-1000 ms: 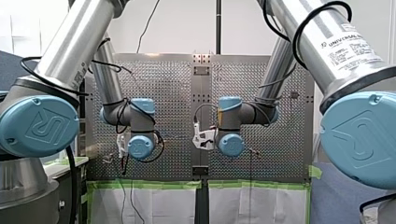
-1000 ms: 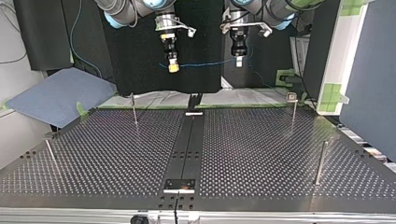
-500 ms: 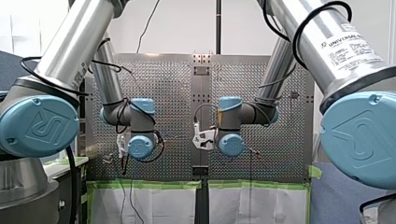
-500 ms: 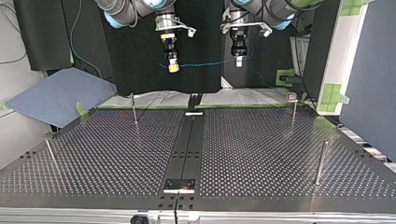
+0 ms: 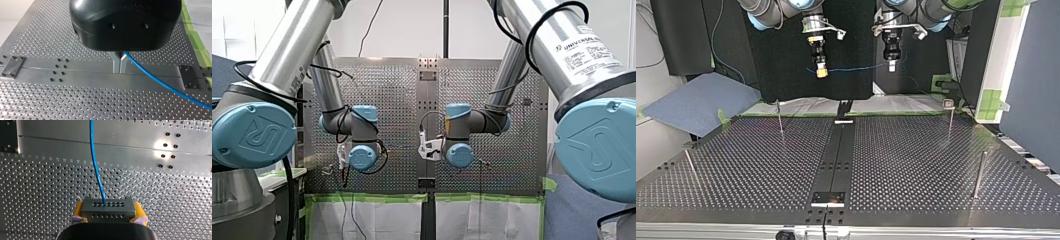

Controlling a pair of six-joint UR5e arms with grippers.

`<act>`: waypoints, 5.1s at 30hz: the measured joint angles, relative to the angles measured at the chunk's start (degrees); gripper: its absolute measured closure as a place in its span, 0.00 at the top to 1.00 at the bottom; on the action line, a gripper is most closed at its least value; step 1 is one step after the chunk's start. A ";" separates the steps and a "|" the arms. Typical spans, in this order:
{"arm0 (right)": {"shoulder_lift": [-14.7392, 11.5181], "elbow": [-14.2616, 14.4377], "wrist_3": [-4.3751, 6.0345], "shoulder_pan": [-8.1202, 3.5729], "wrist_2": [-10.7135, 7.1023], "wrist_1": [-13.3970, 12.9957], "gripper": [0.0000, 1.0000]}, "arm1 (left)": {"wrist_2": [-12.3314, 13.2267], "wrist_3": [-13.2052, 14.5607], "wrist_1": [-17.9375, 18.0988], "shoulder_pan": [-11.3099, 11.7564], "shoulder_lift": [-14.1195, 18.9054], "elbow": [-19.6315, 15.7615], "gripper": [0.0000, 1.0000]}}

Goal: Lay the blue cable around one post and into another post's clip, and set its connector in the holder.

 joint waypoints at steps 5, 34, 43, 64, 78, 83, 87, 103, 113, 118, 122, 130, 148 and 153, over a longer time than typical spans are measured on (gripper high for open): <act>0.00 0.00 0.00 0.00 0.00 0.00 0.00 | 0.00 0.00 0.00 0.00 0.00 0.00 0.00; -0.09 0.00 0.00 0.00 -0.09 0.95 0.00 | -0.26 0.44 0.26 -1.29 -3.69 0.59 0.13; -0.08 0.00 0.00 0.00 -0.09 0.97 0.00 | -0.27 0.44 0.26 -1.32 -4.02 0.62 0.13; 0.53 -0.96 3.75 2.62 0.88 6.54 0.00 | -0.26 0.44 0.26 -1.32 -4.04 0.61 0.13; 1.23 -1.63 4.58 2.15 1.16 6.89 0.00 | -1.44 -0.73 -0.16 -2.49 -4.02 1.79 0.25; -0.27 -2.13 6.58 1.95 1.11 7.12 0.00 | -3.68 -2.96 -2.16 -4.72 -2.12 3.57 0.25; -2.37 -2.36 8.04 1.77 0.07 7.57 0.00 | -5.68 -4.96 -4.14 -6.10 -0.15 3.96 0.25; -10.18 -7.73 8.99 1.42 -2.40 12.82 0.00 | -5.27 -11.65 -12.01 -1.12 7.69 4.04 0.25; -14.83 -12.48 8.73 1.41 -3.67 17.57 0.00 | -0.46 -14.98 -16.81 3.70 12.52 4.11 0.25; -15.87 -14.84 8.53 1.46 -4.09 19.93 0.00 | 2.23 -17.31 -19.53 6.39 15.21 4.44 0.25; -16.04 -16.77 7.86 1.69 -4.87 21.86 0.00 | 4.15 -19.19 -21.45 8.32 17.13 5.33 0.25; -15.98 -20.52 4.66 2.20 -6.43 25.61 0.00 | 7.68 -22.92 -25.18 12.05 20.87 8.25 0.25; -15.31 -26.35 3.39 4.17 -7.08 30.82 0.00 | 10.66 -29.60 -33.27 20.76 29.56 9.75 0.01; -14.00 -27.79 3.34 5.27 -7.69 31.30 0.00 | 10.65 -30.49 -33.54 23.00 31.80 10.11 0.01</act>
